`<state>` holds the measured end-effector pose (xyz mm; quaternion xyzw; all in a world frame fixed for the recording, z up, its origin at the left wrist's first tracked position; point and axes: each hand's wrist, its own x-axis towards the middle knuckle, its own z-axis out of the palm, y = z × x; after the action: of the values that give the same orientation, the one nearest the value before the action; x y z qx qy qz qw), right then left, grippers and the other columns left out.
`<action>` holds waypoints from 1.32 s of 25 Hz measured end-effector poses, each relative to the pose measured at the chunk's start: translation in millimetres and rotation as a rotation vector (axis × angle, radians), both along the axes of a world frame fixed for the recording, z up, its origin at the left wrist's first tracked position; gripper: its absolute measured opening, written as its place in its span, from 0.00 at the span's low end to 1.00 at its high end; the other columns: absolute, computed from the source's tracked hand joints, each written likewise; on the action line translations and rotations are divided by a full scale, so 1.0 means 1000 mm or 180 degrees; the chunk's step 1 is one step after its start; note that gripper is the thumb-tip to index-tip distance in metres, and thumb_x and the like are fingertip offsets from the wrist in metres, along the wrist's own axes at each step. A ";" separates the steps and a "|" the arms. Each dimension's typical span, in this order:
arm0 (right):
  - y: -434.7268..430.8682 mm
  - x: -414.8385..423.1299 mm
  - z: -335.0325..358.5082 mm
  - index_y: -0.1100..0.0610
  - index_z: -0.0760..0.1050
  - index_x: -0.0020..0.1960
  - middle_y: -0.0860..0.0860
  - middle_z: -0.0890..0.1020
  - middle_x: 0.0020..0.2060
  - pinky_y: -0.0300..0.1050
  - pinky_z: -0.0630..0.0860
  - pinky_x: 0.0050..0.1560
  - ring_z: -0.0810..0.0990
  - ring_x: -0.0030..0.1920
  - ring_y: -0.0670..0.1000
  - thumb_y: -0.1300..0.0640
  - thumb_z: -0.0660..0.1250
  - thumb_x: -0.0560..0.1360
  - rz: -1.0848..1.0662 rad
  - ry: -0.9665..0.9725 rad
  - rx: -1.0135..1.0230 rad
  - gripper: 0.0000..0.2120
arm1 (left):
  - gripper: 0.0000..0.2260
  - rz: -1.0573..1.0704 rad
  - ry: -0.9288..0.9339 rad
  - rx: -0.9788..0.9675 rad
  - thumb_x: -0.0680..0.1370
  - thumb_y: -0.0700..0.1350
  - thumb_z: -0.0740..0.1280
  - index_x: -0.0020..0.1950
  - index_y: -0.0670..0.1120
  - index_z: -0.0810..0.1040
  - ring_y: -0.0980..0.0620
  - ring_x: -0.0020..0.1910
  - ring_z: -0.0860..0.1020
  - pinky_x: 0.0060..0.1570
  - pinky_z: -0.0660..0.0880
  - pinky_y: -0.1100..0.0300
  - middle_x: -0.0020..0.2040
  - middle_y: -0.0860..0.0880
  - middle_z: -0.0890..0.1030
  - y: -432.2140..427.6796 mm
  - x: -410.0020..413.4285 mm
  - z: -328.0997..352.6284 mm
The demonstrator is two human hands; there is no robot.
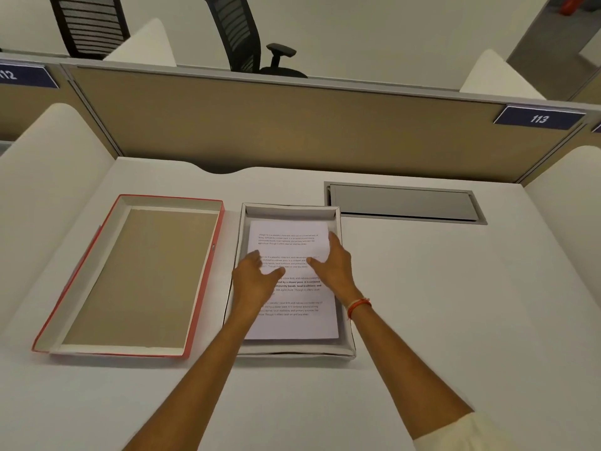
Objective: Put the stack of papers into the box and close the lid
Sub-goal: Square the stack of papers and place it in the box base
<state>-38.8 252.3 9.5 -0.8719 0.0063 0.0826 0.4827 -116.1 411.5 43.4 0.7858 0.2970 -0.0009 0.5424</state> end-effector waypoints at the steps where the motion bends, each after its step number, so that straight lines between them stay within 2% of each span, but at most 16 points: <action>1: 0.001 0.008 0.004 0.57 0.63 0.74 0.54 0.74 0.69 0.39 0.71 0.61 0.74 0.68 0.54 0.58 0.74 0.73 0.0080 -0.0031 -0.0034 0.34 | 0.31 0.0191 0.0200 -0.0667 0.70 0.43 0.78 0.69 0.38 0.73 0.43 0.63 0.78 0.63 0.74 0.52 0.65 0.42 0.79 -0.005 -0.004 0.005; 3: 0.002 0.027 0.012 0.59 0.64 0.74 0.55 0.74 0.70 0.37 0.67 0.61 0.73 0.69 0.54 0.57 0.73 0.74 0.0336 -0.0065 -0.0179 0.33 | 0.24 0.0463 0.0676 -0.2108 0.71 0.40 0.77 0.64 0.35 0.76 0.41 0.59 0.80 0.61 0.77 0.50 0.61 0.37 0.80 -0.012 -0.017 0.013; 5: 0.004 0.046 0.018 0.59 0.64 0.74 0.56 0.73 0.70 0.41 0.67 0.66 0.72 0.70 0.55 0.56 0.72 0.75 0.0657 -0.0101 -0.0404 0.31 | 0.18 0.0603 0.1138 -0.2956 0.73 0.36 0.74 0.61 0.33 0.77 0.37 0.57 0.81 0.56 0.79 0.48 0.58 0.33 0.81 -0.018 -0.031 0.018; 7: 0.007 0.063 0.022 0.58 0.65 0.74 0.55 0.73 0.71 0.47 0.68 0.70 0.71 0.71 0.56 0.56 0.71 0.75 0.0931 -0.0103 -0.0607 0.30 | 0.19 0.0732 0.1406 -0.3436 0.73 0.35 0.73 0.61 0.31 0.75 0.35 0.57 0.80 0.55 0.79 0.46 0.58 0.30 0.80 -0.021 -0.042 0.018; 9: 0.011 0.078 0.024 0.58 0.66 0.73 0.56 0.73 0.70 0.50 0.69 0.70 0.71 0.71 0.57 0.56 0.70 0.76 0.1178 -0.0097 -0.0760 0.28 | 0.21 0.0855 0.1562 -0.3756 0.72 0.34 0.74 0.62 0.31 0.73 0.32 0.57 0.80 0.59 0.77 0.43 0.60 0.29 0.78 -0.021 -0.050 0.017; 13: 0.019 0.100 0.020 0.58 0.68 0.72 0.55 0.74 0.70 0.52 0.70 0.70 0.72 0.70 0.57 0.56 0.69 0.77 0.1563 0.0047 -0.0997 0.26 | 0.17 0.1087 0.1488 -0.4331 0.73 0.33 0.72 0.60 0.42 0.75 0.27 0.60 0.75 0.64 0.72 0.34 0.64 0.30 0.73 -0.021 -0.057 0.014; 17: 0.027 0.115 0.016 0.59 0.69 0.72 0.55 0.75 0.69 0.49 0.70 0.69 0.73 0.69 0.56 0.56 0.70 0.76 0.1751 0.0061 -0.1173 0.25 | 0.16 0.1141 0.1395 -0.4331 0.73 0.35 0.72 0.59 0.46 0.75 0.29 0.62 0.75 0.63 0.69 0.30 0.63 0.35 0.77 -0.022 -0.056 0.008; 21: 0.034 0.128 0.013 0.60 0.69 0.72 0.57 0.74 0.69 0.51 0.70 0.70 0.73 0.68 0.57 0.55 0.68 0.78 0.1914 0.0137 -0.1280 0.24 | 0.17 0.1181 0.1452 -0.4183 0.73 0.36 0.73 0.58 0.47 0.75 0.30 0.61 0.75 0.61 0.69 0.27 0.63 0.36 0.78 -0.023 -0.053 0.002; 25: 0.041 0.140 0.009 0.63 0.74 0.64 0.61 0.79 0.62 0.52 0.73 0.63 0.76 0.62 0.61 0.59 0.60 0.81 0.2089 0.0156 -0.1492 0.15 | 0.16 0.1324 0.1528 -0.4074 0.72 0.36 0.74 0.56 0.47 0.75 0.30 0.60 0.76 0.59 0.70 0.28 0.62 0.37 0.78 -0.025 -0.049 -0.004; 28: 0.045 0.146 0.005 0.63 0.77 0.61 0.60 0.80 0.59 0.51 0.73 0.61 0.77 0.59 0.61 0.61 0.56 0.82 0.2176 0.0268 -0.1430 0.15 | 0.17 0.1432 0.1558 -0.4065 0.70 0.35 0.74 0.56 0.46 0.76 0.31 0.57 0.77 0.54 0.72 0.26 0.59 0.37 0.79 -0.025 -0.047 -0.007; 33: 0.047 0.151 0.002 0.65 0.80 0.58 0.62 0.82 0.56 0.53 0.74 0.60 0.78 0.57 0.62 0.61 0.56 0.81 0.2044 0.0364 -0.1139 0.15 | 0.18 0.1498 0.1588 -0.4060 0.72 0.37 0.74 0.58 0.46 0.75 0.30 0.56 0.77 0.56 0.71 0.26 0.61 0.37 0.78 -0.023 -0.046 -0.013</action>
<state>112.3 299.3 11.5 -0.8940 -0.2262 0.2760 0.2710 -162.0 388.5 30.7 0.2081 0.5149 -0.2366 0.7973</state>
